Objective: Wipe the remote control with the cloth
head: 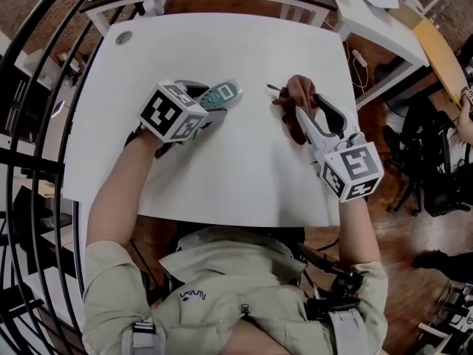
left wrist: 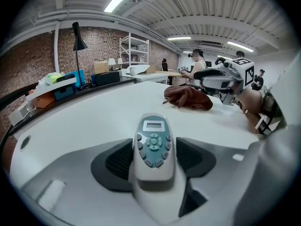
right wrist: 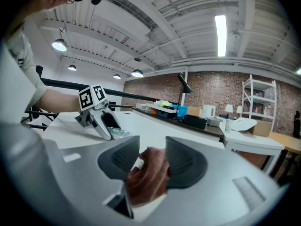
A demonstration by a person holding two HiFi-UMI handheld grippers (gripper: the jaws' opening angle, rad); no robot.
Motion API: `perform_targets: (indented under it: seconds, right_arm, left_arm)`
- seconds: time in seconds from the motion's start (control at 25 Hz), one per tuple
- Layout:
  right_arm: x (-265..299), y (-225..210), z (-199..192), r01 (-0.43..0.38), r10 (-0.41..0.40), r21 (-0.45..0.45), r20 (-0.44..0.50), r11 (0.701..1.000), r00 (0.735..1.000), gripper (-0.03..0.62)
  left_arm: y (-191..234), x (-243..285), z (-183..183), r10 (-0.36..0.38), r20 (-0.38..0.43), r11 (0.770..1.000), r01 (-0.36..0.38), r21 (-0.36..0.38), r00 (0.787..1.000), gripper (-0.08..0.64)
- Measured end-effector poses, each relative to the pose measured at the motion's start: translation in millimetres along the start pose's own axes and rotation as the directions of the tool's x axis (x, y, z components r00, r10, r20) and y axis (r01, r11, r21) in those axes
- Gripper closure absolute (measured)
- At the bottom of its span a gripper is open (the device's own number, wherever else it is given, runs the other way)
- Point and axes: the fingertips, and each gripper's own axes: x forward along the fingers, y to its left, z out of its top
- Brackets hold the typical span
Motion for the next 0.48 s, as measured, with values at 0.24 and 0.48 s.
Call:
perform_targets:
  seconds: [0.24,0.48]
  right_arm:
    - [5,-9,-7,0.022,-0.022,-0.004,-0.041,1.000,0.999,0.396]
    - [31,-10,-29,-0.005,-0.004,-0.058,-0.158,0.998,0.987,0.328]
  left_arm:
    - [0,-8,3,0.079,0.062,0.996,-0.077,-0.035,0.995,0.285]
    - [-20,-58,33,0.228,0.267,0.968,-0.246,0.038,0.937,0.285]
